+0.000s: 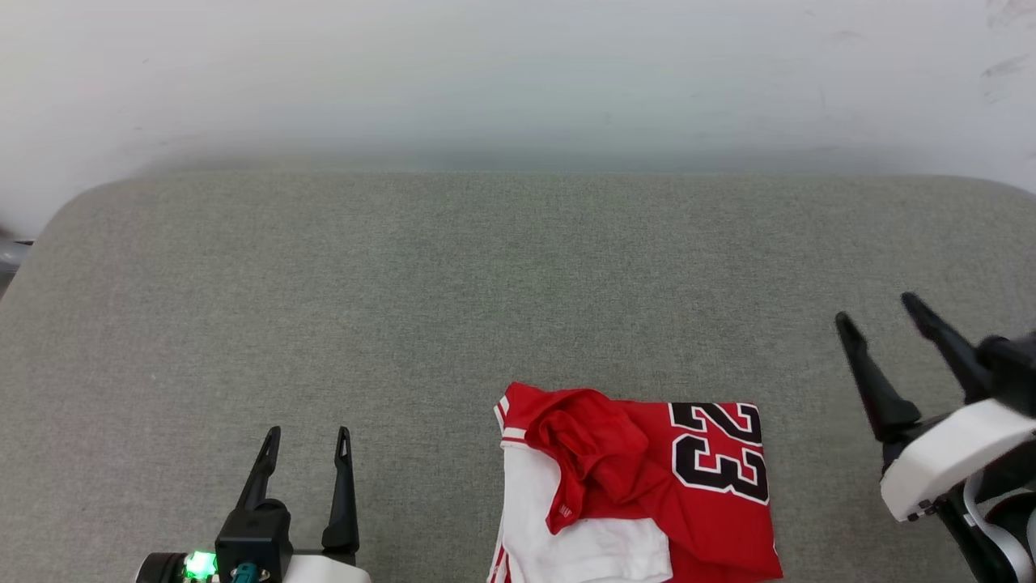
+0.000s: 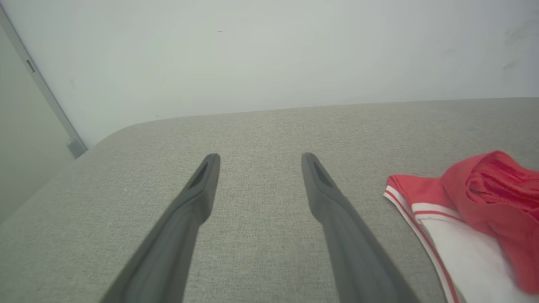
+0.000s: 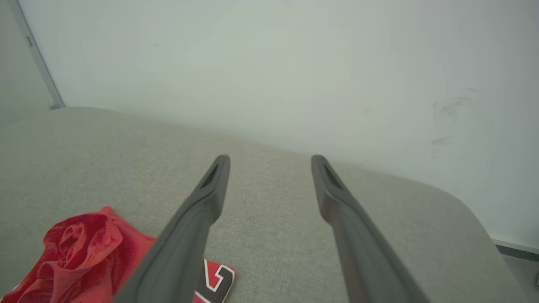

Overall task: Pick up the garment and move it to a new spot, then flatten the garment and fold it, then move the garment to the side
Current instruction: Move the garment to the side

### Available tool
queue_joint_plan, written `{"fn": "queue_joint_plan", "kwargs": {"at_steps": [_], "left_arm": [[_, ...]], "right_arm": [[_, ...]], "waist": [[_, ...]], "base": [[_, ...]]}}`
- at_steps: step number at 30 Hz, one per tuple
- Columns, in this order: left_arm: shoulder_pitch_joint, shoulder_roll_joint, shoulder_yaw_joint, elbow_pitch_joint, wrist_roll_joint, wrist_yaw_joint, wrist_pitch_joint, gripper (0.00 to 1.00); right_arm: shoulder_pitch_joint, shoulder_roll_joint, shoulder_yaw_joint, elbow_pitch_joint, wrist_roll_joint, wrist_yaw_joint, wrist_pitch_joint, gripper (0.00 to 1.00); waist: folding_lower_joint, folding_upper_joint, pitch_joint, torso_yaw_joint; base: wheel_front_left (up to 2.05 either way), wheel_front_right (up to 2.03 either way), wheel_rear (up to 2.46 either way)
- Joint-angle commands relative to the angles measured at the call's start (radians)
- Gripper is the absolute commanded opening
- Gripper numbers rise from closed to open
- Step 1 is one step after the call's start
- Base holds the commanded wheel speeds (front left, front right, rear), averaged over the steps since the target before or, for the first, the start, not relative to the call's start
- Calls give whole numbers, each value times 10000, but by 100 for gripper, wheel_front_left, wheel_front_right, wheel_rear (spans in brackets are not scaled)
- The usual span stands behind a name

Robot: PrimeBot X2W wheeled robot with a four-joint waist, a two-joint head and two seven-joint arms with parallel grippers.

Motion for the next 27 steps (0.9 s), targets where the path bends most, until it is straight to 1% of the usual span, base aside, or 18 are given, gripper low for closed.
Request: {"fn": "queue_joint_plan", "kwargs": {"at_steps": [1,3,6,10,12,14,17,19,23,25,27], "left_arm": [[-126,9,15,19,56,-41,-26,100],[-156,-3,-9,26,67,-46,-26,100],[-208,1,-4,13,90,-59,-26,100],[-327,7,-3,17,94,-61,-26,100],[-374,1,-2,23,112,-63,-24,100],[-394,-8,-19,17,124,-65,-24,100],[-488,-27,-57,7,150,-71,-26,100],[-559,-39,-100,-11,168,-81,-26,100],[-630,-45,-152,-44,176,-76,-26,100],[-710,-56,-192,-62,203,-70,-26,100],[-797,-71,-235,-66,230,-69,-26,100]], "right_arm": [[-72,-88,112,7,150,-9,227,100],[-524,-508,513,-222,852,-10,1411,100],[-784,-1048,1137,-294,1639,-9,3187,100],[-1050,-1597,1856,-176,2707,-10,5223,100],[-1078,-1814,2138,-28,3172,-10,6001,100],[-1104,-1941,2339,171,3521,-10,6554,100],[-1164,-1967,2560,510,3918,-9,7019,100],[-1304,-1919,2654,788,4003,-9,7104,100],[-1560,-1692,2944,1493,4026,-9,6980,100],[-1705,-1475,3052,1905,4176,-9,6875,100],[-1850,-1444,3271,2265,4098,-9,6731,100]], "waist": [[0,0,20,24],[0,0,79,65],[0,0,194,108],[0,0,300,170],[0,0,336,204],[0,0,383,246],[0,0,477,319],[0,0,572,377],[0,0,799,487],[0,0,916,550],[0,0,1056,630]], "base": [[0,0,0],[0,0,0],[0,0,0],[0,0,0],[0,0,0],[0,0,0],[0,0,0],[0,0,0],[0,0,0],[0,0,0],[0,0,0]]}}
